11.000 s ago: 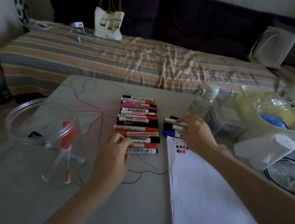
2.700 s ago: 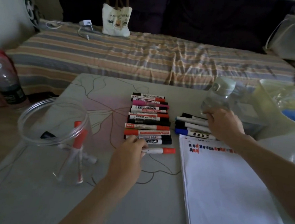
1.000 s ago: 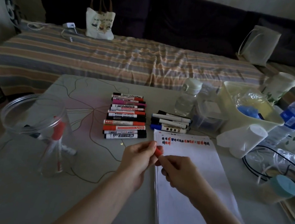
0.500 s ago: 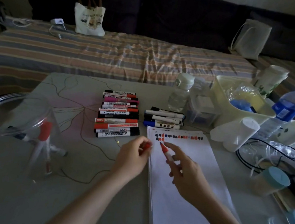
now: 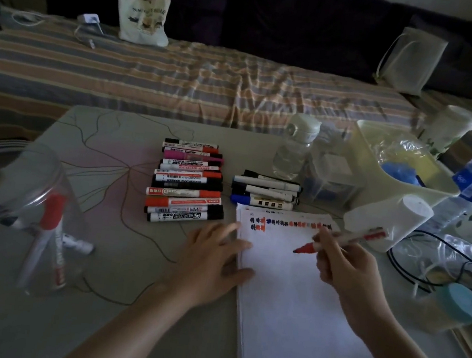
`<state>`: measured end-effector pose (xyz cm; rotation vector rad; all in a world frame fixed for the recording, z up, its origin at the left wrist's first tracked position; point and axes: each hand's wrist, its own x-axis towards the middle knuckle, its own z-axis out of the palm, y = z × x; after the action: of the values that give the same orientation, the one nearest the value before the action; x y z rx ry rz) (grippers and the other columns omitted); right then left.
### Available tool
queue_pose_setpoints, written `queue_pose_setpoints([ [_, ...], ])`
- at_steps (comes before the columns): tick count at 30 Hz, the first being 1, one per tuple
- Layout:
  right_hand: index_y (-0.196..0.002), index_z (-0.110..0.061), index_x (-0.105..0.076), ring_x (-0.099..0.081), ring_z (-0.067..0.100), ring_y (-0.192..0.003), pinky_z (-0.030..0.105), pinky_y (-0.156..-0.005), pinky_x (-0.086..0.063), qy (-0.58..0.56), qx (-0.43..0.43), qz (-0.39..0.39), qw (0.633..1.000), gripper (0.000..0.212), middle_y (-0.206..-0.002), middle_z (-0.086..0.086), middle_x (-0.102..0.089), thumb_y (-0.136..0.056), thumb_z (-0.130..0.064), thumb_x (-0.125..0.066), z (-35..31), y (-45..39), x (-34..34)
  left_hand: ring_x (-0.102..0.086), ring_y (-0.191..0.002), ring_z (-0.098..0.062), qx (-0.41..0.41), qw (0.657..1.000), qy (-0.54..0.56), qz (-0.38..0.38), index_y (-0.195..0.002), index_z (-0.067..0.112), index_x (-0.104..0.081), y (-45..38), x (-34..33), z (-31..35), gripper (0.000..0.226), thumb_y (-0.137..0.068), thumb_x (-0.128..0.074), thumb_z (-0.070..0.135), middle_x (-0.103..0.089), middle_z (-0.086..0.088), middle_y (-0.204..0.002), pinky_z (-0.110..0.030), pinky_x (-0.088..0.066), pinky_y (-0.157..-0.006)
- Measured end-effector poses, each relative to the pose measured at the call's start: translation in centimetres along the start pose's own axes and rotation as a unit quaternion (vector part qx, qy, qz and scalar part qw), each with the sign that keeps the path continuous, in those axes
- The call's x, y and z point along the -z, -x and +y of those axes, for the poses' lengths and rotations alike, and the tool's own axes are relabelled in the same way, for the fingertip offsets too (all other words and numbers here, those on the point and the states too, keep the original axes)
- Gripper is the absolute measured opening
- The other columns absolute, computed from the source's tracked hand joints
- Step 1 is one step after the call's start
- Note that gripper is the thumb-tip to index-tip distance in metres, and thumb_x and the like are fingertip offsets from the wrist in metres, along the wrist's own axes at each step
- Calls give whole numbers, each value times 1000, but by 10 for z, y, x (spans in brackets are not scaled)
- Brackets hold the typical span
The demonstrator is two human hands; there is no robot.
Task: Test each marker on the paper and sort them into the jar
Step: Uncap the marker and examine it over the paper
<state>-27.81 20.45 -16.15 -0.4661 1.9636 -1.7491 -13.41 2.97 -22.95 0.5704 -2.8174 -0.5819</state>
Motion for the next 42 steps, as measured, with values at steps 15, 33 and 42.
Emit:
queue_pose_setpoints([
  [15, -74, -31, -68, -67, 0, -70, 27, -66, -58, 214, 121, 76, 966, 10, -74, -11, -71, -83, -29, -73, 47, -69, -43, -42, -127, -17, -37, 994, -1, 107, -111, 34, -64, -3, -17, -6, 53, -77, -51, 72, -54, 16, -135, -39, -36, -101],
  [33, -69, -17, -70, -65, 6, -63, 39, -66, -57, 274, 133, 66, 950, 27, -64, -6, -69, -84, -39, -70, 55, -69, -44, -36, -131, -15, -30, 995, 17, 95, -114, 34, -64, -4, -17, -6, 56, -75, -53, 72, -51, 17, -138, -38, -32, -106],
  [42, -70, -19, -71, -65, 2, -69, 21, -60, -51, 275, 158, 67, 946, 21, -66, -13, -68, -84, -35, -72, 52, -66, -43, -39, -129, -16, -25, 994, 20, 102, -111, 34, -65, -4, -18, -5, 53, -74, -55, 71, -53, 16, -136, -44, -39, -103],
])
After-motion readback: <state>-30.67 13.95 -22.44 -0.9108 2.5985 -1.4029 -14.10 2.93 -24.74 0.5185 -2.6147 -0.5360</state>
